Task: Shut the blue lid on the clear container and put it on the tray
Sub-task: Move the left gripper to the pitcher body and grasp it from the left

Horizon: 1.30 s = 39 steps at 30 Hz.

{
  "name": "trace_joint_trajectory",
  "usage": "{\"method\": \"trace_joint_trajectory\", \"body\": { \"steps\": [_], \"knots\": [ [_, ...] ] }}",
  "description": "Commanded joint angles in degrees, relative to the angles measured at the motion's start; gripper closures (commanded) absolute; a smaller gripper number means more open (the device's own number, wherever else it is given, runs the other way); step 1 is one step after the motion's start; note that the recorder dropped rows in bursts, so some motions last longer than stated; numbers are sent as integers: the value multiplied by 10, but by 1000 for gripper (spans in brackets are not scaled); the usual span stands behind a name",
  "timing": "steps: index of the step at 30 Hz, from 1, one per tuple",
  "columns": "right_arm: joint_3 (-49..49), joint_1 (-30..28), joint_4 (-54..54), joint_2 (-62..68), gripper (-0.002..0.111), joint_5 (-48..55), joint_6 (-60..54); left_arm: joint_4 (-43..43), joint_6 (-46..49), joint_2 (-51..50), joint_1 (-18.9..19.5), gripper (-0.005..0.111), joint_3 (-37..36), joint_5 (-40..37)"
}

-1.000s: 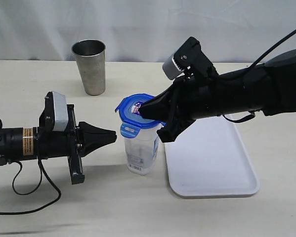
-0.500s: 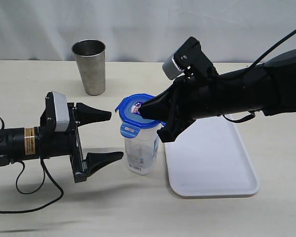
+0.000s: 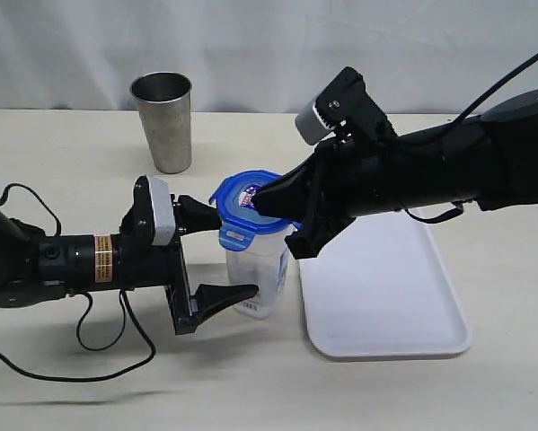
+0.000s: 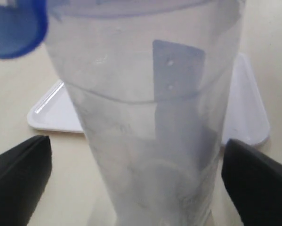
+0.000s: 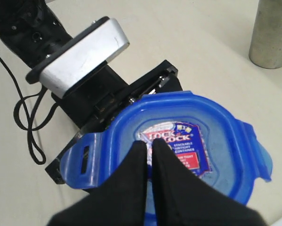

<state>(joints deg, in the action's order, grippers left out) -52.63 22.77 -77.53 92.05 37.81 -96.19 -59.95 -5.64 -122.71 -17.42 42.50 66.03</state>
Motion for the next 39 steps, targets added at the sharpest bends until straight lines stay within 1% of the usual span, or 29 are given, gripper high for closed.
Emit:
{"method": "trace_joint_trajectory", "body": {
  "steps": [1,9,16,18,19,26,29,39],
  "knots": [
    [7,1,37,11,104,-22,5,7,-5,-26,-6,15,27,30],
    [7,1,37,11,104,-22,5,3,-21,-48,-29,15,63,30],
    [7,1,37,11,104,-22,5,12,-17,-48,-44,15,63,34],
    [7,1,37,11,104,-22,5,27,-16,-48,-50,15,63,29],
    [7,1,37,11,104,-22,7,38,-16,-48,-50,15,63,29],
    [7,1,37,11,104,-22,7,37,-23,-49,-52,15,63,29],
    [7,1,37,11,104,-22,7,38,-42,-49,-52,15,63,39],
    [7,1,37,11,104,-22,7,41,-105,-49,-52,15,63,39]
  ]
}}
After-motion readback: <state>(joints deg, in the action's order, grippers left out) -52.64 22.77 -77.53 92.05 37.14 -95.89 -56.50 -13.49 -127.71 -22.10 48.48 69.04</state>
